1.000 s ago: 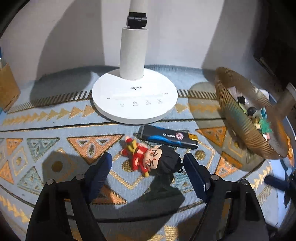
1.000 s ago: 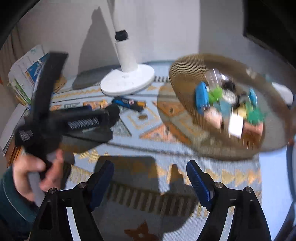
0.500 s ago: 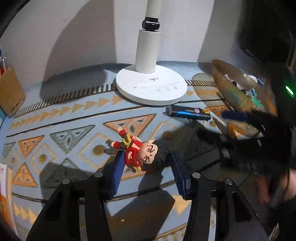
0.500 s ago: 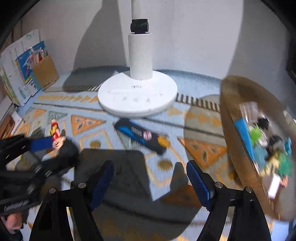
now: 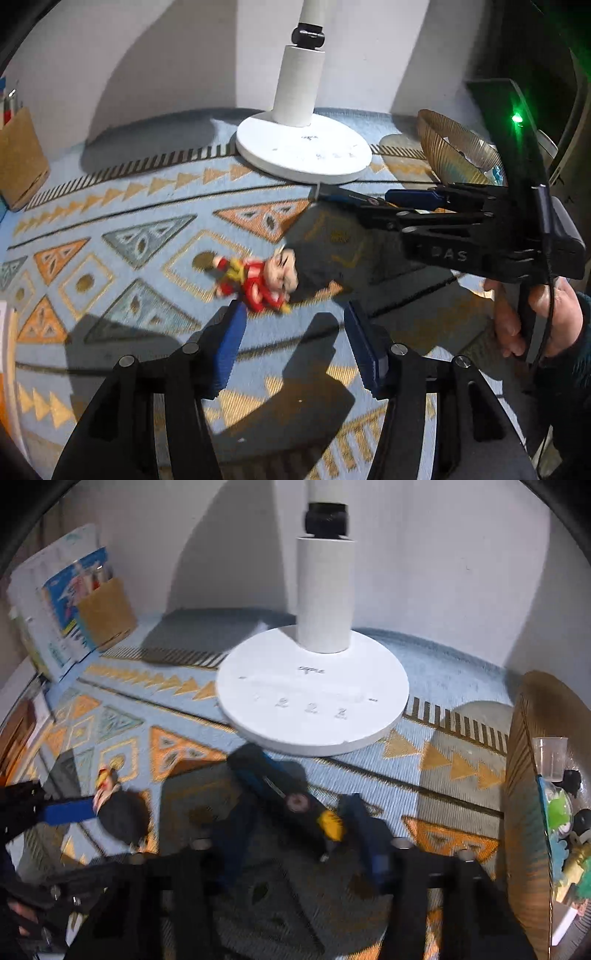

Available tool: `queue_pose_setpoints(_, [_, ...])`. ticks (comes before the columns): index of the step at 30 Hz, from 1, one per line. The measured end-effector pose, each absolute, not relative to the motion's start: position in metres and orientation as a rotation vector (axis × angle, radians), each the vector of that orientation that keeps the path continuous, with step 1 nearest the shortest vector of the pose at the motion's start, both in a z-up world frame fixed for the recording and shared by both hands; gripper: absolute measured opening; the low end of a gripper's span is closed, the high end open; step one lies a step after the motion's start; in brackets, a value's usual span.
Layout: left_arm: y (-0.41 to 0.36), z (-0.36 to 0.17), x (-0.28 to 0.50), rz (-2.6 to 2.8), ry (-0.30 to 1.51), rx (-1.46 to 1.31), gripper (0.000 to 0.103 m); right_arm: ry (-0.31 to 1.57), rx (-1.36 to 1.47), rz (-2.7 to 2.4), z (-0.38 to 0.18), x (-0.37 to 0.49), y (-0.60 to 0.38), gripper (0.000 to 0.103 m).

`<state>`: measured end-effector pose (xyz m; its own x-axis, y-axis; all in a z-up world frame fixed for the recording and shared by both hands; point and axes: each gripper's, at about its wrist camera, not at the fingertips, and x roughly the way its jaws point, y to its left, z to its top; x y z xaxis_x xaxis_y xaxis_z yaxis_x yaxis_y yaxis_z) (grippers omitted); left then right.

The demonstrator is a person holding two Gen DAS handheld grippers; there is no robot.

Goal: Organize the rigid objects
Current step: 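Grasp the red figure with the left gripper while the right grasps the black USB stick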

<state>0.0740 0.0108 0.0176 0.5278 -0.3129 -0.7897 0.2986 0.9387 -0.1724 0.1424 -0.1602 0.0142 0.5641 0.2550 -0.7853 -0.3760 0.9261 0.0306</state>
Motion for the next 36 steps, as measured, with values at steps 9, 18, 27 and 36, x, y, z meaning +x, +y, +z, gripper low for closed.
queue_pose_setpoints(9, [0.026,0.032,0.068,-0.313,0.902,0.023,0.058,0.961,-0.089,0.451,0.017,0.105,-0.148,0.033])
queue_pose_setpoints(18, [0.002,0.024,0.1,-0.377,0.914,0.191,0.085,0.936,-0.082,0.385,0.015,0.136,-0.133,0.046])
queue_pose_setpoints(27, [-0.027,0.019,0.074,-0.452,0.88,0.304,0.075,0.966,-0.025,0.374,0.017,0.113,-0.17,0.023])
queue_pose_setpoints(36, [-0.044,0.023,0.017,-0.384,0.959,0.215,0.075,0.989,0.168,0.347,0.02,0.011,-0.244,0.023])
